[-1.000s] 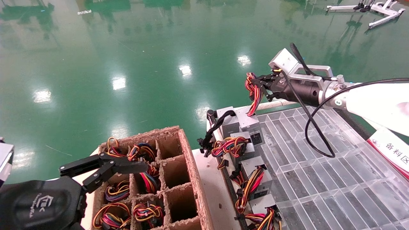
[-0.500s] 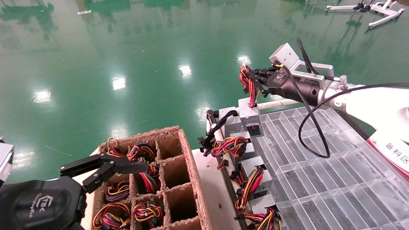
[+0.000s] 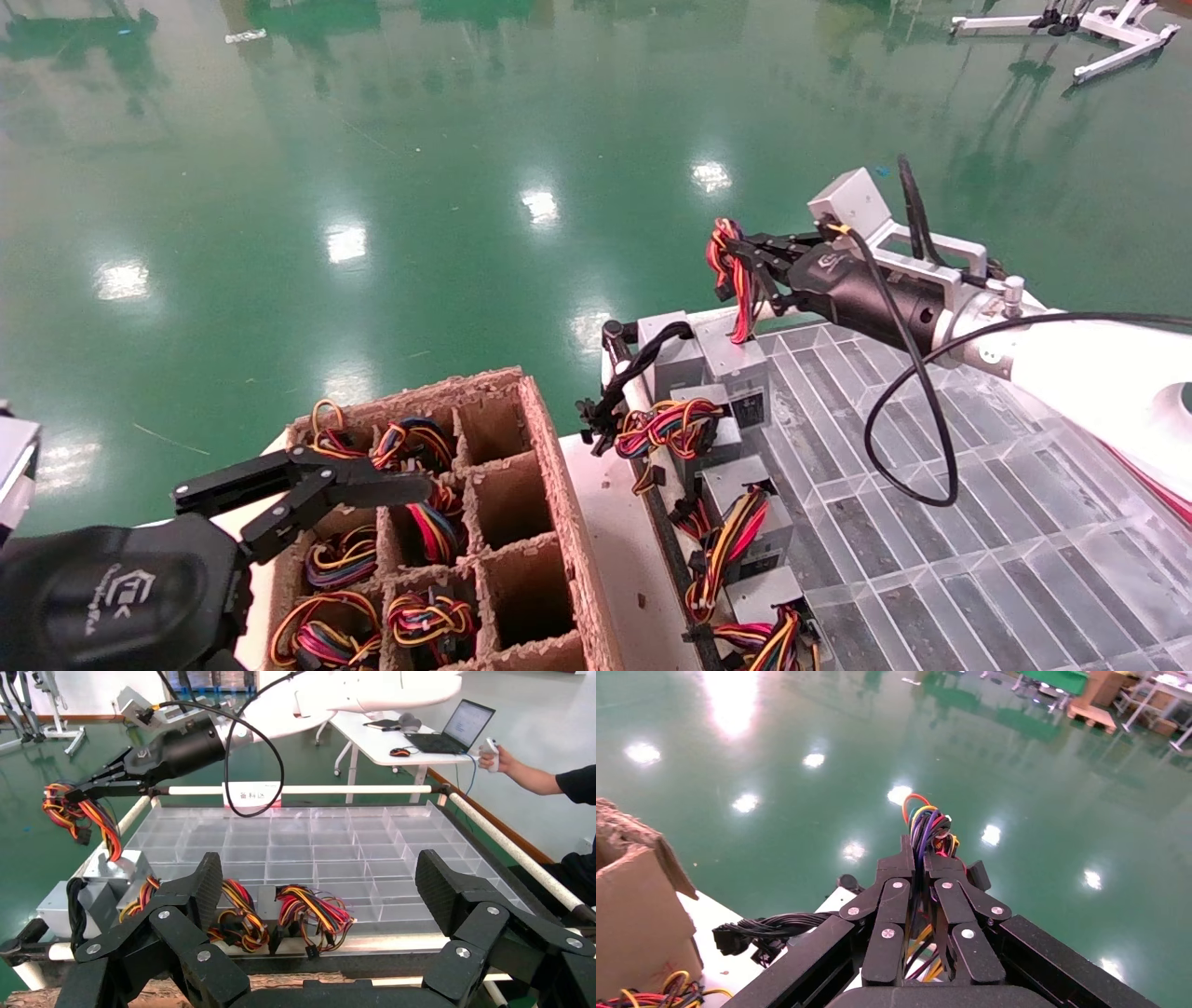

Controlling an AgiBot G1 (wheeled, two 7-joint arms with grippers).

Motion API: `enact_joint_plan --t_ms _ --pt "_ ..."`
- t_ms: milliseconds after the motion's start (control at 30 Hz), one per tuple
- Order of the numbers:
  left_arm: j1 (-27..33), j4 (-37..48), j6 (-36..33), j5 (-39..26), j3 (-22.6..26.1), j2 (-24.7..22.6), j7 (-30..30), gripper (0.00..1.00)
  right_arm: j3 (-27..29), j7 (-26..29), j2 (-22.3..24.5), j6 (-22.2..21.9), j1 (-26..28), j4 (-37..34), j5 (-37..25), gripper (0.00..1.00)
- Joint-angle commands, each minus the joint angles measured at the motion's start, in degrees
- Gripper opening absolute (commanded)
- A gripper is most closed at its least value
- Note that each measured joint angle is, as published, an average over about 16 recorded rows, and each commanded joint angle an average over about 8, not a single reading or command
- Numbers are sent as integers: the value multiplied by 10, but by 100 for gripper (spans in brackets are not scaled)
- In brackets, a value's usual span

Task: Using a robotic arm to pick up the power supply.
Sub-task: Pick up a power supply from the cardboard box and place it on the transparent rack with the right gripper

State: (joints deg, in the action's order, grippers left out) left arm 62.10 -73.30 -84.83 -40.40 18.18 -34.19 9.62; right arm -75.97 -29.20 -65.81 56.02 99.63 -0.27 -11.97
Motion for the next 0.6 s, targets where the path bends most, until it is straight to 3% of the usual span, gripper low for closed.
enact_joint_plan --t_ms 33,600 --pt "0 0 0 0 0 0 0 100 4 -1 1 -3 -6 -3 6 0" --pt "0 0 0 0 0 0 0 100 9 -25 1 -20 -17 0 13 0"
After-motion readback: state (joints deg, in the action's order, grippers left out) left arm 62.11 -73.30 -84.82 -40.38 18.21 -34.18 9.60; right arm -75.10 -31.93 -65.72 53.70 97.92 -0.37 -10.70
